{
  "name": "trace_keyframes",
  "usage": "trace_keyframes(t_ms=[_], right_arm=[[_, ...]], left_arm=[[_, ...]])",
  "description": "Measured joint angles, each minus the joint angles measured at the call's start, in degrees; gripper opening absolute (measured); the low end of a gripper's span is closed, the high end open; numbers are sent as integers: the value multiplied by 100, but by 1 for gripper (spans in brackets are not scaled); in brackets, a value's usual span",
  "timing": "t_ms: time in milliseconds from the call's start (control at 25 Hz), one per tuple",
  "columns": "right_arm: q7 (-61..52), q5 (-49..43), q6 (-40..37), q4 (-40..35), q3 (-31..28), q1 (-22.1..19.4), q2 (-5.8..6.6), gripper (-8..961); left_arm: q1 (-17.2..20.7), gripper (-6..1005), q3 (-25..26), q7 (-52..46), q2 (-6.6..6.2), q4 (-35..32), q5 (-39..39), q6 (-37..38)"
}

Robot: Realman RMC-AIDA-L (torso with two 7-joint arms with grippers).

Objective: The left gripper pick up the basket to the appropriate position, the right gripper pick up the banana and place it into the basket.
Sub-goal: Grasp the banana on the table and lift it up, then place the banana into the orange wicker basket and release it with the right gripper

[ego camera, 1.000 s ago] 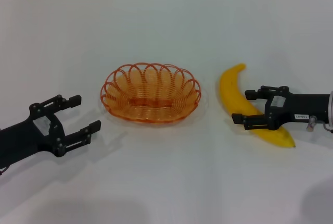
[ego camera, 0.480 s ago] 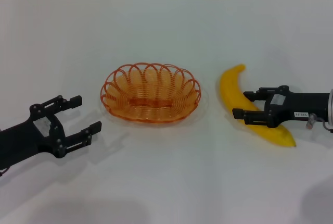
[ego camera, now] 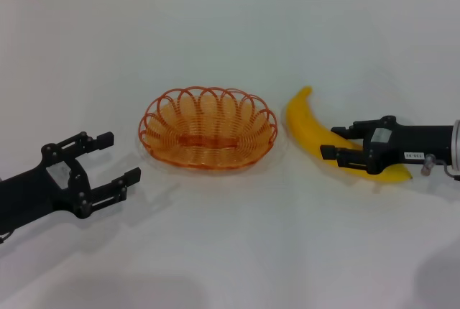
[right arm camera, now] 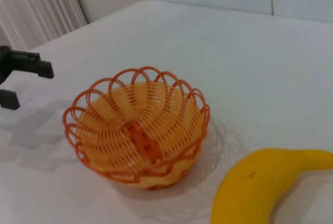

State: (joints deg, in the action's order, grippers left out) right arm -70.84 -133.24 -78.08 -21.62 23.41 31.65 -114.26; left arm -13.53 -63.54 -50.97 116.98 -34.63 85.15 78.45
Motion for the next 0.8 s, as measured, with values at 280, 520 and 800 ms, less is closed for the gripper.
trace_keyframes(t_ms=[280, 520, 800], right_arm=[[71, 713, -102, -40, -52, 8, 41, 477], [760, 1631, -830, -102, -3, 89, -28, 488], [1749, 1679, -979, 333, 369, 502, -211, 501]], left_arm=[[0, 757, 0, 43, -6, 0, 2, 110], [-44, 757, 0, 71, -9, 34, 2, 110], [-204, 756, -5, 40, -9, 237, 2, 135]])
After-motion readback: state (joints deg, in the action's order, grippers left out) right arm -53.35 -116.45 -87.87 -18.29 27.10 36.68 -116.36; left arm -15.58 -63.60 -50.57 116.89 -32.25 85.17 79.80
